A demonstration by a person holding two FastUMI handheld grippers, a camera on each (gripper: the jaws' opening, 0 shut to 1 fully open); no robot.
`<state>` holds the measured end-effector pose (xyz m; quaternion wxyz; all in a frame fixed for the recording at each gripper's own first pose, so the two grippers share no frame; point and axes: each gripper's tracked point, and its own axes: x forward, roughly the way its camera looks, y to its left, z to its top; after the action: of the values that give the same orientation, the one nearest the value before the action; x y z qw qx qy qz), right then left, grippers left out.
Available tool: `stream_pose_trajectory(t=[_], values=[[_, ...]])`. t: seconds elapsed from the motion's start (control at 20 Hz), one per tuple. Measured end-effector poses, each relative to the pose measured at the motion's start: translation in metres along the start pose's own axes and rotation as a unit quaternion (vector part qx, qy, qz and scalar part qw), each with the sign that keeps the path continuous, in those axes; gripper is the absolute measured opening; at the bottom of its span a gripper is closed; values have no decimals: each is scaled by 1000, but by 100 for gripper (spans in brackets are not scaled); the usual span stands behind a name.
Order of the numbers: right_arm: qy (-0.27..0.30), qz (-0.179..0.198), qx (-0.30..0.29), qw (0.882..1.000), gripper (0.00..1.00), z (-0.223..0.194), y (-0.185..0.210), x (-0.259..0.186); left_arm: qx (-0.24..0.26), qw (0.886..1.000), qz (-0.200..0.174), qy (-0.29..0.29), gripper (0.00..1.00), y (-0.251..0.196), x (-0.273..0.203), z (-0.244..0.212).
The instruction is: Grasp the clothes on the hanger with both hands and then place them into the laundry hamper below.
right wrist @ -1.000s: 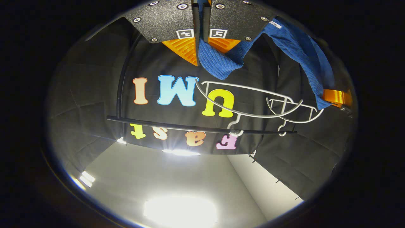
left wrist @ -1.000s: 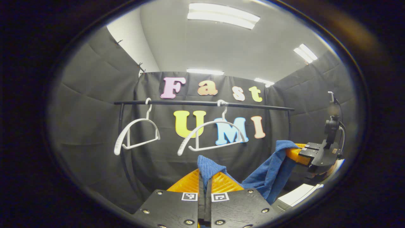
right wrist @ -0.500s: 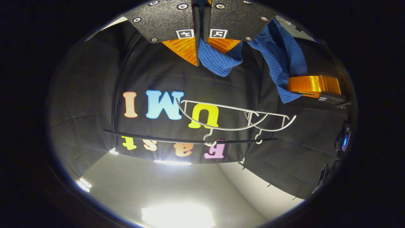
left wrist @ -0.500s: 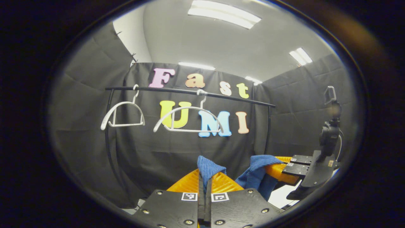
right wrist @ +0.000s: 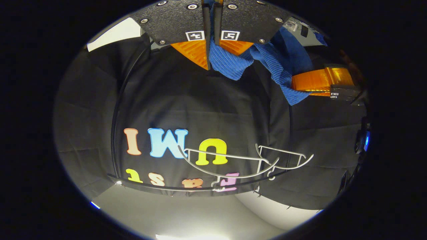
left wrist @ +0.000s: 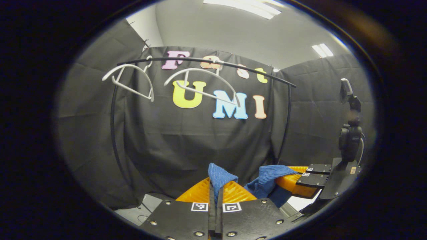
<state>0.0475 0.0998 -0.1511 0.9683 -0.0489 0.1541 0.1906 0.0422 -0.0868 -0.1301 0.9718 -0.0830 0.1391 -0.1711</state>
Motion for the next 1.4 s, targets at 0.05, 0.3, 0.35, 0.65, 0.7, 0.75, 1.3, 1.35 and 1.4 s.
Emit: stream_pose_trajectory(t=[0.05,0.3,0.35,0.65,0.7,0.75,1.3,1.35,1.4], values=[[11,-3,-7,1000,4,-15,2,3,-2,1000,2,14,5,2,2,-14],[80,-4,-22,997,4,-81,6,7,-19,996,16,84,5,17,7,-89],[93,-3,-25,995,4,-93,8,8,-20,995,19,97,5,18,7,-103],[156,8,-32,987,4,-142,12,11,-17,985,33,168,1,33,10,-170],[166,10,-30,986,4,-150,14,11,-16,983,36,178,1,36,12,-179],[178,11,-30,984,4,-158,16,8,-14,981,37,189,1,38,13,-187],[311,17,-4,950,8,-239,18,-9,21,950,63,306,5,38,-5,-285],[320,23,2,947,13,-242,17,-8,17,949,66,309,19,39,-9,-286],[324,24,6,946,17,-250,21,-13,16,949,68,306,32,38,-7,-287]])
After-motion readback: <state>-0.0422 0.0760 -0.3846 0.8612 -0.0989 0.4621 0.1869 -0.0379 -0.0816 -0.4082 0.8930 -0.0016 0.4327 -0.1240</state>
